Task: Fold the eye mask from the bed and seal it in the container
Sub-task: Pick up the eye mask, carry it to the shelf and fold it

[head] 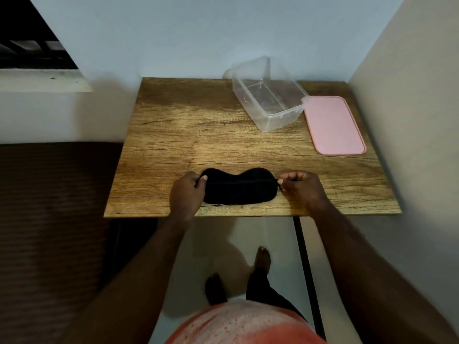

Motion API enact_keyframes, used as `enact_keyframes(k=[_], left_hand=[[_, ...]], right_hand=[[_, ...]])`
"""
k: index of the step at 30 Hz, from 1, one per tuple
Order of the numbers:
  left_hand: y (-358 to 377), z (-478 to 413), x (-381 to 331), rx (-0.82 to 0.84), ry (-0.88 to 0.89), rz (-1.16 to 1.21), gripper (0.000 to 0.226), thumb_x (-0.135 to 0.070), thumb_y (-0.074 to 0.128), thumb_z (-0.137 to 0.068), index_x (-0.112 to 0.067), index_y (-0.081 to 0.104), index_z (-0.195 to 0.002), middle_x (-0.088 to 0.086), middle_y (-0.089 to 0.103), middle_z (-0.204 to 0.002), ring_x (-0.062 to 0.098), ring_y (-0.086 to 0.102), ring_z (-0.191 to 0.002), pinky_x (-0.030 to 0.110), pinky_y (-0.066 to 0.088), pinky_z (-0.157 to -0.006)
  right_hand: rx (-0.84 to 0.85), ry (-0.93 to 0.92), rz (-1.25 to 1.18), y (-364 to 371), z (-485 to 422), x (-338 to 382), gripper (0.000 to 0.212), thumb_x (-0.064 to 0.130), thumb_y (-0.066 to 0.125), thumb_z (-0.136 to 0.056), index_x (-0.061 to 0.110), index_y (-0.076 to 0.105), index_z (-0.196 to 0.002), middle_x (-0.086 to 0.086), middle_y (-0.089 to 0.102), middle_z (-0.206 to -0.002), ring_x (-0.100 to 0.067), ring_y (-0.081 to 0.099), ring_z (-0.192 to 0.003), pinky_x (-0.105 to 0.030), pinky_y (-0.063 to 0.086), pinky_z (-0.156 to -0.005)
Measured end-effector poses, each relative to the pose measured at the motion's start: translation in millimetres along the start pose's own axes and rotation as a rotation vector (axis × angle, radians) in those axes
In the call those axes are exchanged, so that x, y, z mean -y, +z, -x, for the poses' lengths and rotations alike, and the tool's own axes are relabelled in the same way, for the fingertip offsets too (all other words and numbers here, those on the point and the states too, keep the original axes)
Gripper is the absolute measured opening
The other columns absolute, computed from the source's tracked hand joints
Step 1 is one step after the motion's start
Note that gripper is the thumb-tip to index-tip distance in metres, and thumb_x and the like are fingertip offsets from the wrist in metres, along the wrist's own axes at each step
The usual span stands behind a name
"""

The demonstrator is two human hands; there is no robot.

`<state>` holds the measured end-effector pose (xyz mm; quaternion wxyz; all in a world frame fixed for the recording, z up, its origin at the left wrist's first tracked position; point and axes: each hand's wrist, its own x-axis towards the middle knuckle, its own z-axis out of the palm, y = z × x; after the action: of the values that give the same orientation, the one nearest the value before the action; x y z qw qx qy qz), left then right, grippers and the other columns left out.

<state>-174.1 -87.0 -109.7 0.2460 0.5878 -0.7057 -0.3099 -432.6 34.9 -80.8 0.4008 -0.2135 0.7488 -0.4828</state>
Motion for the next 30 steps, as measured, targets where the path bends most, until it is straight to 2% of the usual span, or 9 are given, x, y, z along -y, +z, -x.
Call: enact_keyframes(k=[5, 9, 12, 14, 17, 19, 21, 25, 30], left_hand=[[-8, -2, 5, 0.032, 0.001, 0.057, 0.023, -0.027, 0.060, -0.094, -0.007, 0.065, -0.083, 0.002, 0.059, -0.069, 0.018, 0.057, -0.066, 0.027, 0.038, -0.055], [-10, 3, 4, -0.008, 0.015, 0.011, 0.017, -0.025, 0.062, -0.092, -0.008, 0.064, -0.089, 0.002, 0.059, -0.076, 0.023, 0.060, -0.074, 0.031, 0.043, -0.061], [-8, 9, 4, -0.096, 0.109, -0.125, 0.025, -0.030, 0.060, -0.092, -0.013, 0.062, -0.110, 0.007, 0.059, -0.108, 0.024, 0.057, -0.099, 0.037, 0.050, -0.078], [-6, 10, 9, -0.049, 0.246, -0.206, 0.034, -0.030, 0.057, -0.093, -0.014, 0.058, -0.123, 0.010, 0.055, -0.125, 0.026, 0.050, -0.118, 0.042, 0.046, -0.095], [-3, 9, 21, 0.082, 0.313, -0.307, 0.046, -0.032, 0.046, -0.096, -0.013, 0.049, -0.138, 0.010, 0.048, -0.144, 0.027, 0.040, -0.135, 0.046, 0.034, -0.109], [-1, 10, 31, 0.171, 0.357, -0.362, 0.056, -0.040, 0.033, -0.097, -0.015, 0.039, -0.146, 0.006, 0.039, -0.152, 0.023, 0.031, -0.143, 0.044, 0.025, -0.115], [-1, 14, 40, 0.226, 0.413, -0.420, 0.064, -0.048, 0.023, -0.096, -0.016, 0.027, -0.152, 0.004, 0.030, -0.157, 0.020, 0.021, -0.147, 0.040, 0.015, -0.119], [-2, 18, 39, 0.239, 0.406, -0.545, 0.069, -0.046, 0.003, -0.093, -0.017, 0.018, -0.153, 0.003, 0.016, -0.162, 0.018, 0.007, -0.150, 0.035, -0.001, -0.118], [-4, 18, 34, 0.225, 0.396, -0.563, 0.069, -0.043, 0.001, -0.094, -0.015, 0.022, -0.153, 0.004, 0.018, -0.161, 0.020, 0.010, -0.150, 0.039, 0.007, -0.119]], right_hand=[[-0.028, 0.039, -0.016, 3, 0, 1, 0.020, -0.003, 0.074, -0.081, -0.006, 0.070, -0.100, -0.016, 0.072, -0.090, -0.015, 0.067, -0.070, -0.019, 0.055, -0.059], [-0.061, -0.059, 0.181, 9, 3, 4, 0.014, 0.000, 0.073, -0.082, 0.000, 0.072, -0.096, -0.012, 0.073, -0.095, -0.015, 0.067, -0.079, -0.032, 0.056, -0.079], [-0.219, -0.343, 0.624, 24, 8, 10, 0.025, 0.007, 0.067, -0.085, 0.005, 0.070, -0.110, -0.011, 0.070, -0.109, -0.023, 0.063, -0.100, -0.030, 0.049, -0.087], [-0.238, -0.604, 0.743, 48, 20, 16, 0.031, 0.012, 0.063, -0.088, 0.004, 0.066, -0.118, -0.015, 0.065, -0.121, -0.031, 0.056, -0.116, -0.037, 0.043, -0.100], [0.069, -0.813, 0.804, 101, 43, 20, 0.047, 0.031, 0.050, -0.097, 0.005, 0.055, -0.135, -0.016, 0.055, -0.139, -0.031, 0.045, -0.134, -0.039, 0.028, -0.115], [0.308, -0.815, 0.875, 135, 55, 14, 0.067, 0.049, 0.038, -0.099, 0.005, 0.035, -0.149, -0.014, 0.035, -0.156, -0.026, 0.025, -0.147, -0.036, 0.014, -0.121], [0.406, -0.750, 0.964, 157, 61, 3, 0.089, 0.069, 0.021, -0.093, 0.007, 0.015, -0.156, -0.011, 0.013, -0.164, -0.021, 0.005, -0.152, -0.035, 0.002, -0.123], [0.357, -0.677, 1.089, 159, 55, -15, 0.106, 0.079, -0.005, -0.079, 0.008, 0.007, -0.157, -0.009, 0.005, -0.166, -0.018, -0.005, -0.152, -0.036, -0.007, -0.122], [0.262, -0.629, 1.186, 128, 41, -21, 0.106, 0.081, -0.008, -0.080, 0.009, 0.004, -0.157, -0.010, 0.001, -0.165, -0.020, -0.007, -0.152, -0.040, -0.007, -0.122]])
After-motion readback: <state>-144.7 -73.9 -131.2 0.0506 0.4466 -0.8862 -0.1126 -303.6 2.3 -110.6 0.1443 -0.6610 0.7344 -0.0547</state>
